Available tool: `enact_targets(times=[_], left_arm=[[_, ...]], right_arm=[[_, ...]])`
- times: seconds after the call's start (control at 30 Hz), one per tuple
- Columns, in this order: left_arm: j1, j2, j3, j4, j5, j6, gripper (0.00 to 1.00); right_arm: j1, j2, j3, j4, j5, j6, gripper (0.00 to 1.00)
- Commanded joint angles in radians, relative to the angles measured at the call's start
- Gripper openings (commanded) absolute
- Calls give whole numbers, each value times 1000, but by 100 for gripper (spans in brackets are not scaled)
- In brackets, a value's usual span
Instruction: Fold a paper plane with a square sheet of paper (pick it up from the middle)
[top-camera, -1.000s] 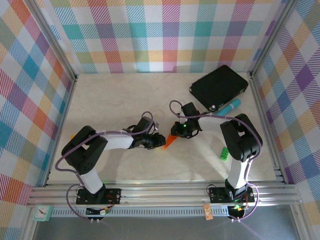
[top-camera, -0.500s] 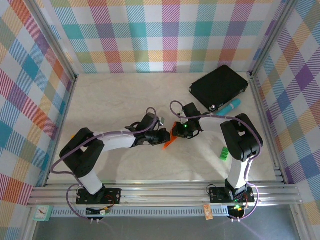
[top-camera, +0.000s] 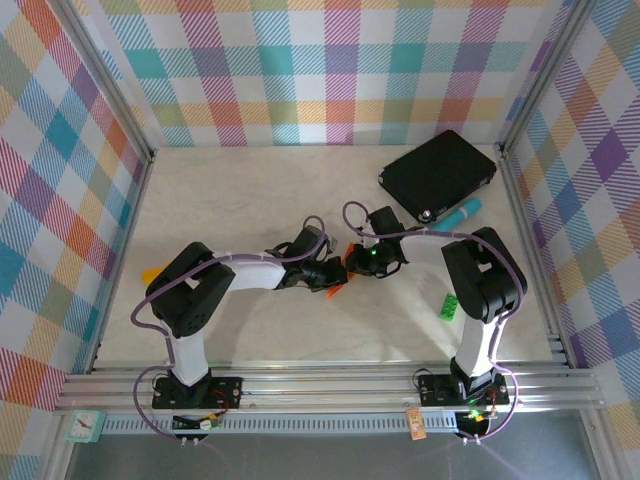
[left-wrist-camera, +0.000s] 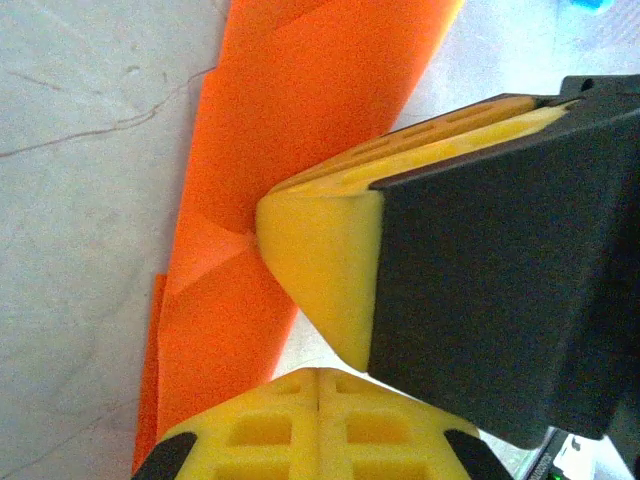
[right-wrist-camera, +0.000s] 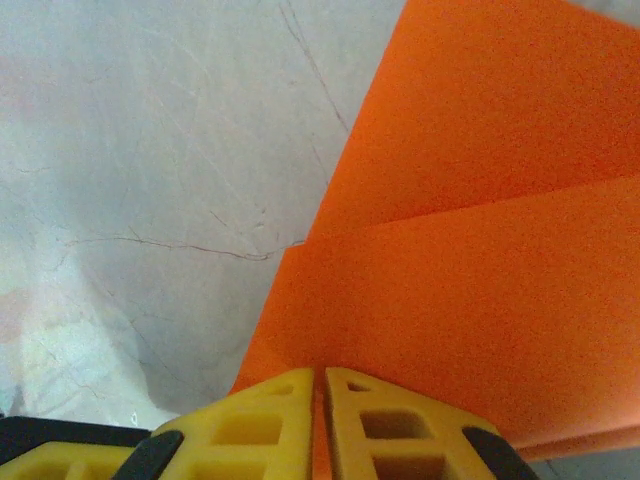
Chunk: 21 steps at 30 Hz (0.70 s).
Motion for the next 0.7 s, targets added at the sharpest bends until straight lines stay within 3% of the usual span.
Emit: enact_targets(times=[0.0,0.67], left_arm=[[-4,13,19,-22,-9,8,5],[-2,56,41,-237,-59,130,0]], right_arm=[[-10,51,-36,-55,50,-18,14],[-14,92,0,-127,74,-32,15]])
